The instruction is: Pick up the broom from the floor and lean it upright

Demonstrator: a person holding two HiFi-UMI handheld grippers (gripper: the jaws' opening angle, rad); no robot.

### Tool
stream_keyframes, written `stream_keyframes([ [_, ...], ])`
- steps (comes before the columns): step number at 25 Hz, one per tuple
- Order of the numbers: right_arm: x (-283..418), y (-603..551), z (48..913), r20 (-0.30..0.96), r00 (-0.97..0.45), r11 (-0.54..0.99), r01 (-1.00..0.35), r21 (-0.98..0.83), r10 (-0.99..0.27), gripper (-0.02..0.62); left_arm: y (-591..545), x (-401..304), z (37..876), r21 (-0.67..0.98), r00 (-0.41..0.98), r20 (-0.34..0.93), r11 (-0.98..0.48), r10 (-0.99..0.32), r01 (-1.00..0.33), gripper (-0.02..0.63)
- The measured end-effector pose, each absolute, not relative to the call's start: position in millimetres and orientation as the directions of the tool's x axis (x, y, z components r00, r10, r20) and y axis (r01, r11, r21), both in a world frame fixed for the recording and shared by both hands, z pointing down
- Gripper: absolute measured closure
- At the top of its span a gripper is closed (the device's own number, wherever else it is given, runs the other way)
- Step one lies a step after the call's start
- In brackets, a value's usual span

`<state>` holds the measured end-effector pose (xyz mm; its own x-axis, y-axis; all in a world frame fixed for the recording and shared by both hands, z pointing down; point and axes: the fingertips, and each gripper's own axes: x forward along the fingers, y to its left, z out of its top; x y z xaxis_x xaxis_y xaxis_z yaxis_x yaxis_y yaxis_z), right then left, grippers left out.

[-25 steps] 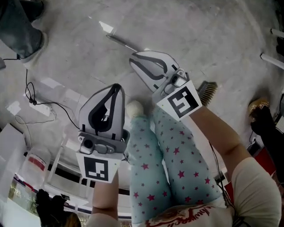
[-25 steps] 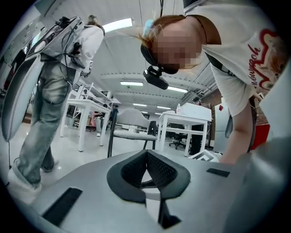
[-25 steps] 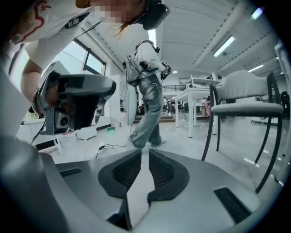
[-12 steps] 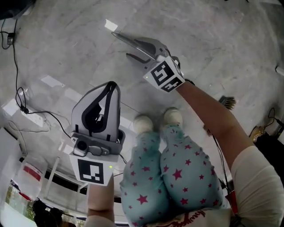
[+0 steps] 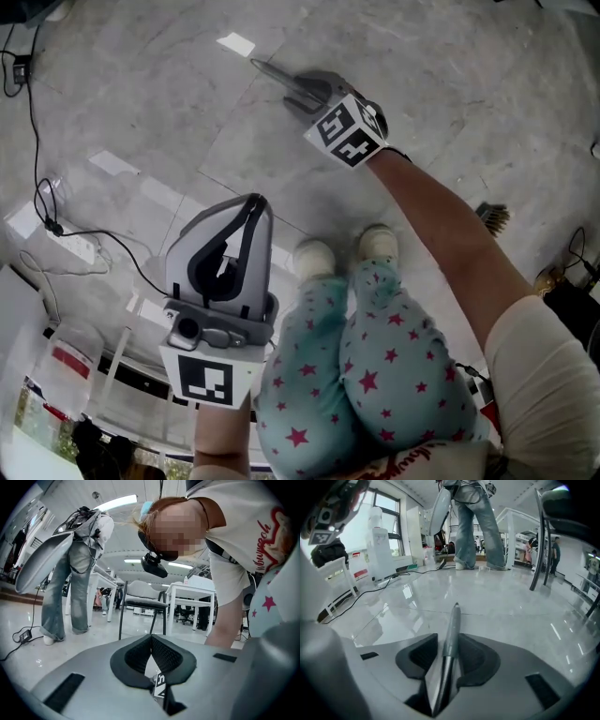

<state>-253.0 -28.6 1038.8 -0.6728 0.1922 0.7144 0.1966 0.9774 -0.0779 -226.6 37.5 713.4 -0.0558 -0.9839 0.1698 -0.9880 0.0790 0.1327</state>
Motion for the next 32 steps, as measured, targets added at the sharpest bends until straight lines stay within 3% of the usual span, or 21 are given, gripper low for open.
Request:
stream_keyframes([
  [1, -251, -27, 1040, 0.726, -0.660, 0.977, 0.195, -0.083, 0.193, 0.474, 38, -228, 712, 0.136, -0.057, 0.174, 0.081, -0.983, -0.987, 0.584],
  [6, -257, -42, 1006, 0.713, -0.687, 0.989, 0.129, -0.069, 0.139, 0.485, 35, -233, 689, 0.152, -0.077, 0.170, 0.104, -0.982, -0.983, 0.584],
  [15, -218, -67, 798, 0.546, -0.834, 0.997, 0.079, -0.026, 0.081, 0.486, 13, -186, 566, 0.177, 0.010, 0.145, 0.016, -0.989, -0.984, 0.584],
  [21, -148, -86, 651, 0.479, -0.878, 1.000, -0.018, 0.013, -0.022, 0.489, 1, -154, 456, 0.173, 0.081, 0.135, -0.057, -0.988, -0.983, 0.584],
  [26, -84, -129, 557, 0.469, -0.862, 0.981, -0.149, 0.125, -0.191, 0.494, -29, -127, 385, 0.161, 0.160, 0.087, -0.145, -0.983, -0.976, 0.584],
  [32, 3, -171, 480, 0.418, -0.769, 0.872, -0.466, 0.150, -0.484, 0.499, -52, -80, 313, 0.146, 0.314, 0.043, -0.305, -0.948, -0.941, 0.584],
])
